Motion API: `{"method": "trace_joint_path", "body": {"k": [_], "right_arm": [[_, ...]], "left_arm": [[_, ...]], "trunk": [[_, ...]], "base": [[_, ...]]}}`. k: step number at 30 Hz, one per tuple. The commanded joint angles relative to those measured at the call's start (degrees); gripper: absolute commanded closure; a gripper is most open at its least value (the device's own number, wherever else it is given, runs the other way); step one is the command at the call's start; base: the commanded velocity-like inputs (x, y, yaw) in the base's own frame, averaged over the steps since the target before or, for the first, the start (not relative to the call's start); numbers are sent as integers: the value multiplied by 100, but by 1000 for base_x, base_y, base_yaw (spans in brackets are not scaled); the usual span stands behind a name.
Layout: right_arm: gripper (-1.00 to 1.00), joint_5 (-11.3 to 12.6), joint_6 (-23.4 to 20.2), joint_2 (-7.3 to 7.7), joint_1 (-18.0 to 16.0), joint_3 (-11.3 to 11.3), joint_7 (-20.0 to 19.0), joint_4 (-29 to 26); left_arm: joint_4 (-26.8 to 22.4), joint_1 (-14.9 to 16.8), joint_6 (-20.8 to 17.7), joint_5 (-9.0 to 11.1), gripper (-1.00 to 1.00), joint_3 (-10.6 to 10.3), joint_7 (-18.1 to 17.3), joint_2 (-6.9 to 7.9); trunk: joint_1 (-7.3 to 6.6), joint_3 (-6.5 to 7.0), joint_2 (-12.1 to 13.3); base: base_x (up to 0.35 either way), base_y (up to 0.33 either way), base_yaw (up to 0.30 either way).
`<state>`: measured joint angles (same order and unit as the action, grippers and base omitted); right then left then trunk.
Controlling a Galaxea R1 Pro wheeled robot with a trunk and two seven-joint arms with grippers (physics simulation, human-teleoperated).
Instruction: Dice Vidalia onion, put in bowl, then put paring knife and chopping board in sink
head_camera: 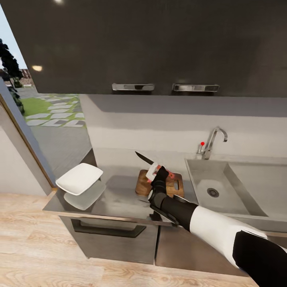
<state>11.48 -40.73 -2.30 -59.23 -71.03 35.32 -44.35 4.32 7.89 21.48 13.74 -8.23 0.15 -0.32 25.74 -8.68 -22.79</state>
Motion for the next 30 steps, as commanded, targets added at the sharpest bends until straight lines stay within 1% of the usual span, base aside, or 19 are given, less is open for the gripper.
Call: {"method": "trace_joint_path", "body": {"k": [1, 13, 16, 18, 20, 23, 30], "right_arm": [[100, 56, -23, 1, -12, -34, 54, -3], [100, 56, -25, 44, 18, -51, 38, 5], [100, 56, -29, 45, 93, -222, 39, 7], [100, 56, -28, 45, 131, -436, 42, 34], [100, 56, -23, 38, 148, -580, 44, 160], [100, 59, -17, 31, 154, -650, 45, 270], [100, 53, 0, 45, 187, -675, 47, 330]], "left_arm": [[25, 11, 41, 41, -100, -47, 2, -3], [25, 12, 40, 41, -100, -47, -2, -3], [25, 11, 40, 41, -100, -47, -1, -3], [25, 11, 39, 41, -100, -47, -1, -3], [25, 11, 36, 41, -100, -47, -1, -3], [25, 11, 33, 41, -100, -47, -2, -3], [25, 11, 32, 41, -100, -47, 0, -3]], "trunk": [[4, -18, -13], [4, -29, -13], [4, -30, -13], [4, -30, -13], [4, -30, -13], [4, -30, -13], [4, -30, -13]], "base": [[48, 14, 18], [8, 2, 3], [0, 0, 0], [0, 0, 0], [0, 0, 0], [0, 0, 0], [0, 0, 0]]}}
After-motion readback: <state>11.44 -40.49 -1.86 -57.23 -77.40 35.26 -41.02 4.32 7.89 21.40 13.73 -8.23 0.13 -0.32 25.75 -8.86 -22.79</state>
